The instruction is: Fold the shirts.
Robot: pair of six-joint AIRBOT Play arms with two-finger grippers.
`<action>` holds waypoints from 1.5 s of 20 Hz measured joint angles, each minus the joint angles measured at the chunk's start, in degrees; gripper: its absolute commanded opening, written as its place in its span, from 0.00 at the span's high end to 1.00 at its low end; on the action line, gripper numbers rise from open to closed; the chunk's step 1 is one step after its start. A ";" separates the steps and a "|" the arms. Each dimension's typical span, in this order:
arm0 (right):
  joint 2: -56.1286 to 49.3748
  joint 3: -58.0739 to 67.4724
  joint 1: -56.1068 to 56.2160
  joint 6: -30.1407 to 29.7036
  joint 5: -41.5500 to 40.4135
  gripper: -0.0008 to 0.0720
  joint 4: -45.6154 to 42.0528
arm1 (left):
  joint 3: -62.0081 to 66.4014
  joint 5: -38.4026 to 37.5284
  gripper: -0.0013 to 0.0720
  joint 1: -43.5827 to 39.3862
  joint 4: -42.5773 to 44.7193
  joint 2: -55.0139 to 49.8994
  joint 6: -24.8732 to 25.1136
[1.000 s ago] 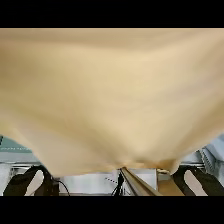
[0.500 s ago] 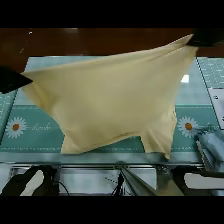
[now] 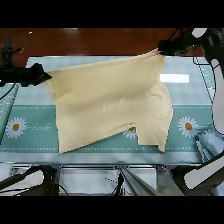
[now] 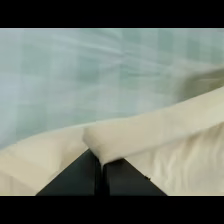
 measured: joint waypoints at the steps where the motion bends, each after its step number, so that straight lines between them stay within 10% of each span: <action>1: -1.25 0.00 0.02 0.31 0.63 0.92 -0.09 | -0.04 0.37 0.95 -0.87 -0.11 -2.21 0.07; 4: -3.26 0.00 0.07 0.83 3.48 0.44 0.26 | -0.13 0.74 0.46 -2.62 -0.37 -6.73 0.20; 11: 5.03 0.11 -3.85 -8.48 16.50 0.35 -6.16 | 4.22 -17.77 0.41 5.16 3.56 -5.35 -0.26; 14: 9.62 -0.70 -9.75 -9.35 24.17 0.34 -7.32 | 0.11 -24.83 0.08 10.95 4.55 1.01 -0.35; 30: 20.13 -23.58 -27.17 -12.09 17.84 0.35 8.63 | -38.51 -25.22 0.05 17.99 11.10 15.17 2.62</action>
